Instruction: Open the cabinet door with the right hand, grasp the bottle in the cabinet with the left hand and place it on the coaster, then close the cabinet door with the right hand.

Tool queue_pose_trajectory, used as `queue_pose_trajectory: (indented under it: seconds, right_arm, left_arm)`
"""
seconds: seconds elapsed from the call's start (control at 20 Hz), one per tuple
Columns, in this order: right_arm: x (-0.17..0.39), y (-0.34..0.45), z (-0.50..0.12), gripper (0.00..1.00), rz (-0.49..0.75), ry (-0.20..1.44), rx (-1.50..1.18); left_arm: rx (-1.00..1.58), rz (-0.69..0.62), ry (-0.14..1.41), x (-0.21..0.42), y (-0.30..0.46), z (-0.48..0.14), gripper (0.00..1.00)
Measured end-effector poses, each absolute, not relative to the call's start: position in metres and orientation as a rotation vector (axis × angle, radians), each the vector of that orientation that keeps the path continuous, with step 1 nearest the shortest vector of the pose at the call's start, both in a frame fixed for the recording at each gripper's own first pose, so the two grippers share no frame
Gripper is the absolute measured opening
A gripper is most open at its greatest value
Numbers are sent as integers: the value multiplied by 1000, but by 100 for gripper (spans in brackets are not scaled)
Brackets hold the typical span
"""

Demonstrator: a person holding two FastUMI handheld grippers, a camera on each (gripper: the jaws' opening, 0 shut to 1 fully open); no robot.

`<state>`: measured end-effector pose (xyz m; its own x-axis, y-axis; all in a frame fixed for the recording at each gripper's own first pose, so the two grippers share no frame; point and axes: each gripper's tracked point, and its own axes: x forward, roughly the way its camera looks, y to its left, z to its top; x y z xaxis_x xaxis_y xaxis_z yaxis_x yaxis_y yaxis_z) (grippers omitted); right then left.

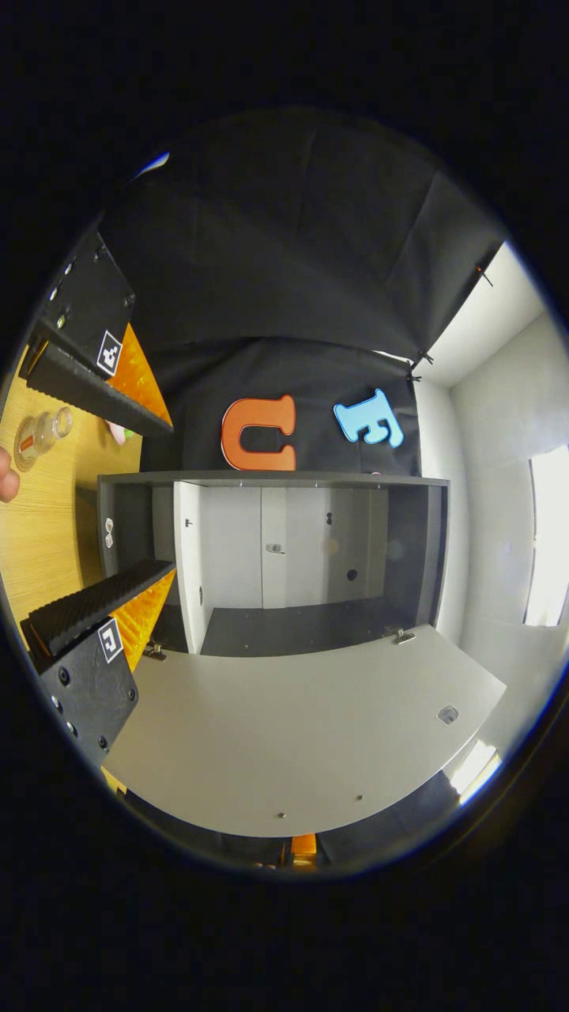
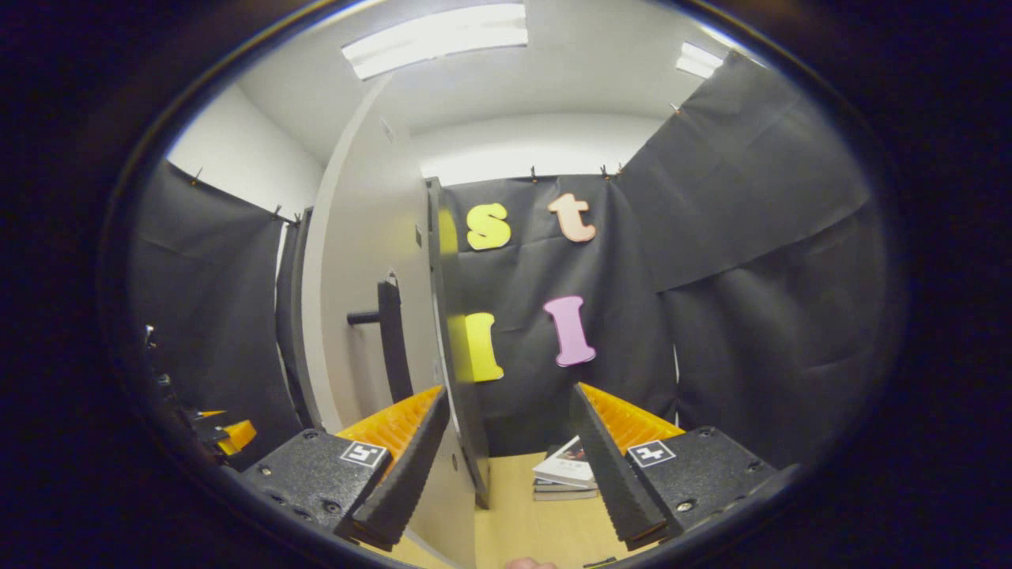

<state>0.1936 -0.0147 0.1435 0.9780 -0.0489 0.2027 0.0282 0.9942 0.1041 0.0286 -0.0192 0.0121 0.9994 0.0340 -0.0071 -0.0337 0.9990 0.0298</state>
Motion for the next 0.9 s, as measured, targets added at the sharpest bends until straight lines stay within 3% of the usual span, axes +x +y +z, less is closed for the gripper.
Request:
queue_pose_trajectory:
  seconds: [0.4,0.45,0.5,0.65,0.7,0.9]
  right_arm:
    - [199,18,148,92,102,-157,37]
    - [198,22,148,88,105,-145,15]
    - [197,25,150,93,102,-143,-15]
    - [196,40,155,88,118,-174,-107]
    - [198,47,154,93,135,-182,-123]
    - [203,73,149,92,210,-159,-109]
  left_arm:
    - [59,53,21,11,-2,0,95]
    - [62,65,25,10,1,-3,95]
    - [63,81,32,8,7,-5,95]
    - [29,87,33,5,11,-6,95]
    - [24,91,36,3,13,-7,95]
    - [26,72,29,-2,12,-8,95]
